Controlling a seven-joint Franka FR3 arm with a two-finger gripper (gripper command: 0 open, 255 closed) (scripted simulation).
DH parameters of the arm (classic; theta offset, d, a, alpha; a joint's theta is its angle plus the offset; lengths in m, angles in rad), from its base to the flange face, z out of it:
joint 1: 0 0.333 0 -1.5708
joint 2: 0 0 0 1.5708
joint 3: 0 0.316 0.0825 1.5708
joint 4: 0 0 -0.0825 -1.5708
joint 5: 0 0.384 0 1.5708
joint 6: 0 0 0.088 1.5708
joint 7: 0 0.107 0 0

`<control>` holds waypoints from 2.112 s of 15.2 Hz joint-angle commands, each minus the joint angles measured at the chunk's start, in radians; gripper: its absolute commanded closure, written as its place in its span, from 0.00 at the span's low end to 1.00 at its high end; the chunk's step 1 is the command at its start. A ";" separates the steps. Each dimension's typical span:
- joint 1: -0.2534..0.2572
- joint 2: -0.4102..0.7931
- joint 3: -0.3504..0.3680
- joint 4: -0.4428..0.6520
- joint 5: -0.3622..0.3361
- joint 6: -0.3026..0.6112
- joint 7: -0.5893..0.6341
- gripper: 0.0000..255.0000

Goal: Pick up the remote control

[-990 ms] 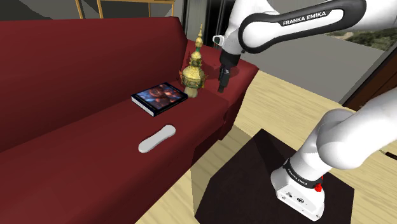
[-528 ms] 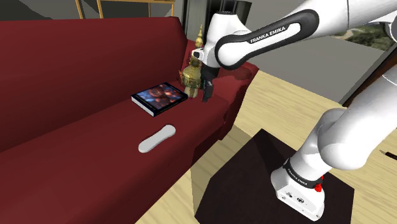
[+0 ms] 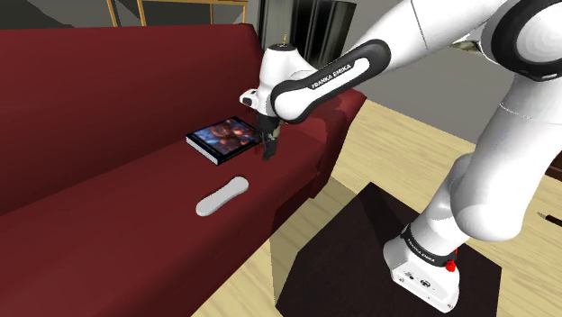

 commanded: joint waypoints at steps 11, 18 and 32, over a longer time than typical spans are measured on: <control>0.085 0.370 0.070 0.230 -0.108 0.133 -0.179 0.00; 0.110 0.480 0.066 0.281 -0.141 0.190 -0.194 0.00; 0.115 0.509 0.060 0.288 -0.147 0.211 -0.190 1.00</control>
